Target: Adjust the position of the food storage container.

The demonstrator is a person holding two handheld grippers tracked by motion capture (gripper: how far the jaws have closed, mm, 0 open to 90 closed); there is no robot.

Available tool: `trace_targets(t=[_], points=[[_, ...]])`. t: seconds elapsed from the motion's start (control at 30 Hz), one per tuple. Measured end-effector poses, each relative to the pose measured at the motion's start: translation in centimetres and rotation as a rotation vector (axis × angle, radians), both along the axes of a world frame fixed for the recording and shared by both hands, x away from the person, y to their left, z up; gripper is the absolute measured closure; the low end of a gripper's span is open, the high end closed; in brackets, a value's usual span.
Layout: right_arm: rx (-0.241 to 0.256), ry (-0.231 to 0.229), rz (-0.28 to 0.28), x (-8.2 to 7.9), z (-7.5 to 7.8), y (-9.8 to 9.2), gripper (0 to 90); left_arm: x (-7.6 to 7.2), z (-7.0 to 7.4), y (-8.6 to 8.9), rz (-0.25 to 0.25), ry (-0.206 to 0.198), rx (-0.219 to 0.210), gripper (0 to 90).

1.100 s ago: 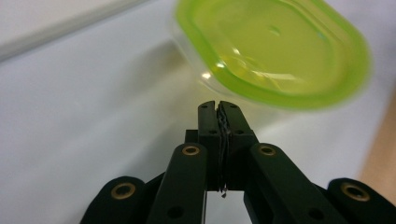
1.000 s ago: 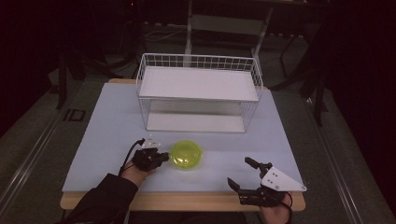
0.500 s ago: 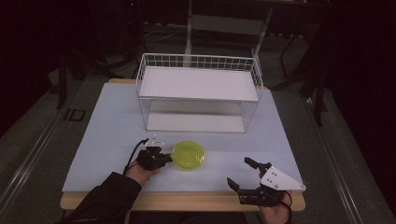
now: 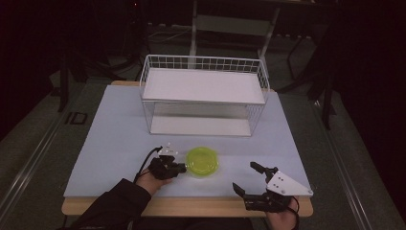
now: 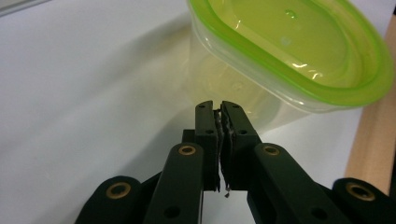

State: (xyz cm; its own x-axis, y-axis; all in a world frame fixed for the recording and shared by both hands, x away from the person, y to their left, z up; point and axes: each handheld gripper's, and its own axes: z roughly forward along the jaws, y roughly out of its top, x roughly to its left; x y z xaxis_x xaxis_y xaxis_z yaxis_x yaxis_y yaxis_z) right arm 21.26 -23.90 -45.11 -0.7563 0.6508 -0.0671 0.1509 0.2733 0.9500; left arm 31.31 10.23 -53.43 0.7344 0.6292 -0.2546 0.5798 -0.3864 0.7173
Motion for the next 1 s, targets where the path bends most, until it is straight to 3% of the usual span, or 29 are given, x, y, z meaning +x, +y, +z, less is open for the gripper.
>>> trace_targets(t=[0.23,0.33,0.37,0.47,0.53,0.6,0.73,0.8,0.9,1.0], points=[[-0.004,0.004,-0.003,0.0,0.0,0.0,13.9,0.3,0.6,1.0,0.036,-0.011,0.000,84.8],[-0.015,0.011,0.000,0.1,-0.1,0.0,16.1,0.1,1.1,1.5,0.052,-0.031,-0.003,77.7],[-0.016,0.013,-0.003,0.1,-0.1,0.1,16.2,-0.1,1.4,1.9,0.057,-0.038,-0.025,77.7],[-0.014,0.027,0.004,0.3,-0.2,0.2,16.1,-0.3,2.1,2.8,0.093,-0.028,-0.047,66.5],[-0.022,0.034,0.003,0.3,-0.2,0.3,15.6,-0.5,2.8,3.5,0.097,-0.017,-0.083,59.1],[-0.023,0.039,0.001,0.3,-0.2,0.4,15.1,-0.8,3.5,4.2,0.075,-0.020,-0.120,49.6],[-0.024,0.030,-0.022,0.3,0.2,0.4,15.1,-1.9,4.8,5.0,-0.028,-0.004,-0.175,25.8],[-0.016,0.035,-0.009,0.4,0.4,0.4,15.1,-2.7,5.1,5.1,-0.091,-0.035,-0.202,16.3],[-0.021,0.047,0.002,0.7,0.7,0.5,15.1,-3.8,5.6,4.9,-0.102,-0.075,-0.212,13.5],[-0.055,0.062,0.009,0.9,0.9,0.8,14.6,-4.8,6.3,4.5,-0.117,-0.121,-0.225,1.4]])
